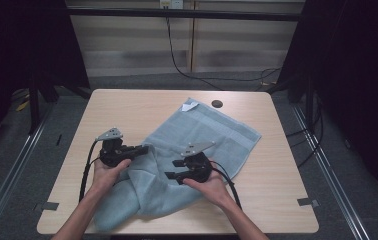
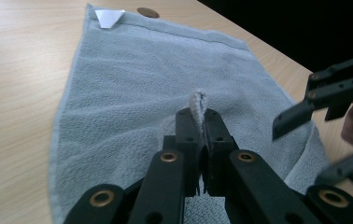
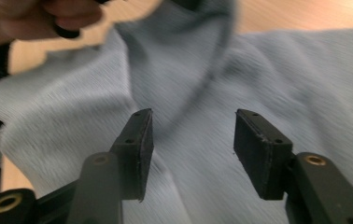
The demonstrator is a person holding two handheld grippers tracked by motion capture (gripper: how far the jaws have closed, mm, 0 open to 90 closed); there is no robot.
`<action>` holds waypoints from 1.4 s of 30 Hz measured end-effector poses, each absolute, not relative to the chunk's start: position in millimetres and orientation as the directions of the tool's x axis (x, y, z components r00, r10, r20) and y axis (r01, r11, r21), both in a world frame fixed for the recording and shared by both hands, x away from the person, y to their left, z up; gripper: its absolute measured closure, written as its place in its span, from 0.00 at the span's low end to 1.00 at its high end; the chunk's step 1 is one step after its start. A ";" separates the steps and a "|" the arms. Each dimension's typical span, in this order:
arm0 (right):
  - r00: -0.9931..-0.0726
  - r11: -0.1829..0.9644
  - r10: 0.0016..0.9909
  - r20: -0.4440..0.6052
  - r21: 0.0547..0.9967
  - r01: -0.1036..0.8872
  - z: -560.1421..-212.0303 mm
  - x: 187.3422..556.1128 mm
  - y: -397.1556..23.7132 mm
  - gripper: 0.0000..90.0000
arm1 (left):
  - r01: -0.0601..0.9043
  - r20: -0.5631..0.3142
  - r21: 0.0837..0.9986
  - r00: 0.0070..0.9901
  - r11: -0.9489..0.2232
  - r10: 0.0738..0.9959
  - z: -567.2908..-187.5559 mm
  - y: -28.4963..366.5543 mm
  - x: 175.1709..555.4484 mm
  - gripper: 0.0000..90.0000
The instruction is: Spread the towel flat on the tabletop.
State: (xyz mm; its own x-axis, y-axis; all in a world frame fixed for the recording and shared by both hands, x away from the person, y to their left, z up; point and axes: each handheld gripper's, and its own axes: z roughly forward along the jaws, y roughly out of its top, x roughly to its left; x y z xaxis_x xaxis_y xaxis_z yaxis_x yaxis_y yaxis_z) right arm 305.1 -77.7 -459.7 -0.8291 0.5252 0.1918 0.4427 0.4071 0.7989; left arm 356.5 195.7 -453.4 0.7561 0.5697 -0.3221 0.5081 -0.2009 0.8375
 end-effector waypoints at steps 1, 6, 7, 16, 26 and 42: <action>-0.835 0.409 0.515 0.196 0.800 0.440 -459.8 306.4 -70.7 0.55 | 0.510 -0.324 0.837 0.754 -0.199 0.571 -454.1 194.9 357.4 0.97; -0.859 0.389 0.453 0.238 0.814 0.431 -459.6 310.4 -42.6 0.57 | 0.529 -0.331 0.825 0.736 -0.198 0.590 -461.7 197.5 359.9 0.97; -0.863 0.389 0.441 0.245 0.815 0.430 -459.5 310.5 -37.3 0.57 | 0.538 -0.341 0.821 0.729 -0.188 0.594 -462.3 198.5 360.1 0.97; -0.866 0.403 0.444 0.230 0.811 0.423 -466.3 309.0 -27.5 0.98 | 0.529 -0.333 0.824 0.741 -0.202 0.583 -458.1 202.3 356.9 0.79; -0.807 0.378 0.560 0.191 0.807 0.453 -457.7 289.4 -99.0 1.00 | 0.519 -0.314 0.833 0.730 -0.194 0.607 -441.1 227.7 327.6 0.52; -0.689 0.372 0.712 0.140 0.757 0.538 -465.2 250.6 -191.0 1.00 | 0.541 -0.215 0.714 0.773 -0.444 0.597 -501.4 201.3 319.9 0.71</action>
State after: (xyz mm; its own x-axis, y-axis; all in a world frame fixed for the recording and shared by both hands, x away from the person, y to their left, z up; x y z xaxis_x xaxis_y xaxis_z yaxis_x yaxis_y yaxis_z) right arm 250.6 -191.0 -465.2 -0.6886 0.7115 0.1399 0.5379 0.3719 0.7565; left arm 319.9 201.3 -501.4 0.7729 0.5972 -0.2146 0.5414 -0.4440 0.7140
